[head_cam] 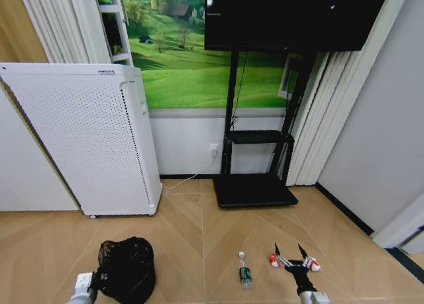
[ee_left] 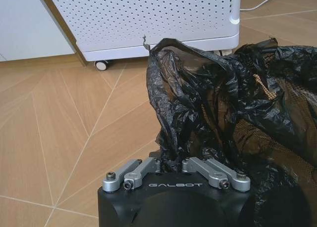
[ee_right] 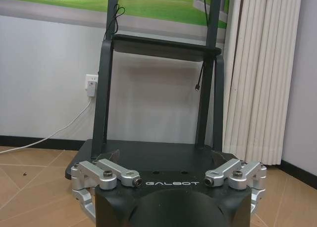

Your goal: Pick up the trash bin and place the garbage on the floor into it.

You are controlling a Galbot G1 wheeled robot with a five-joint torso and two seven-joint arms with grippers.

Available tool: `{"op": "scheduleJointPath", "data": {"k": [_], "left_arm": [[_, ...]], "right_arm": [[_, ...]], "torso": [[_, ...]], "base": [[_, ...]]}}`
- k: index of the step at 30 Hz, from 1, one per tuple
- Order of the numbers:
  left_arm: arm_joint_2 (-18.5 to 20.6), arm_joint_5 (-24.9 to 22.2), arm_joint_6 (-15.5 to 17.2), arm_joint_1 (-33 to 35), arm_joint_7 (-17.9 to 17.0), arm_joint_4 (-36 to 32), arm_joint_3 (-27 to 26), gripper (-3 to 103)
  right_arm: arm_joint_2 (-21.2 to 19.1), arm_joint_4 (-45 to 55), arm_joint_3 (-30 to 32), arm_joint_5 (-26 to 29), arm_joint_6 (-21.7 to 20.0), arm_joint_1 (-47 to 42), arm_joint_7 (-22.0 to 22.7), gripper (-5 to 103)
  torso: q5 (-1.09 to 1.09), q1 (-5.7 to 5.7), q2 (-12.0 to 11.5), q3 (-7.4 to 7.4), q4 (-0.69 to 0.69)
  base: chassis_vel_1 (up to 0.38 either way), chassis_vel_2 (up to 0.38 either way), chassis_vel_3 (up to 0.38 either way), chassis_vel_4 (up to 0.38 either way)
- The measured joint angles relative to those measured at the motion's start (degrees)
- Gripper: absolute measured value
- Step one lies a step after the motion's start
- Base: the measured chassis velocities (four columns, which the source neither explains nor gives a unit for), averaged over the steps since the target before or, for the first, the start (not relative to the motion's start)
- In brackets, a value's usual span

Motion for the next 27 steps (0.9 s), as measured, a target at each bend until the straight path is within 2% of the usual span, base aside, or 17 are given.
{"op": "scheduleJointPath", "data": {"k": [9, 14, 23, 27], "left_arm": [[-0.83, 2.14, -2.33, 0.14, -0.41, -1.01, 0.15, 13], [-0.91, 3.05, -3.89, 0.58, -1.24, -5.41, -0.02, 8], [-1.16, 5.07, -6.24, 0.81, -1.46, -10.17, -0.09, 7], [-1.13, 6.16, -8.42, 1.08, -0.59, -14.19, -0.45, 7]], "right_arm": [[0.08, 0.10, 0.02, -0.13, 0.23, -0.04, 0.07, 100], [0.13, 0.21, 0.04, -0.23, 0.30, -0.07, 0.09, 100], [0.25, 0.30, 0.01, -0.34, 0.45, -0.04, 0.10, 100], [0.27, 0.27, -0.01, -0.35, 0.48, 0.04, 0.13, 100]], "torso": [[-0.06, 0.00, 0.00, 0.01, -0.01], [-0.02, 0.00, -0.01, 0.01, -0.01], [-0.04, 0.00, -0.02, 0.01, -0.01], [-0.03, 0.00, -0.02, 0.01, -0.02]], "base": [[0.000, 0.000, 0.000, 0.000], [0.000, 0.000, 0.000, 0.000], [0.000, 0.000, 0.000, 0.000], [0.000, 0.000, 0.000, 0.000]]}}
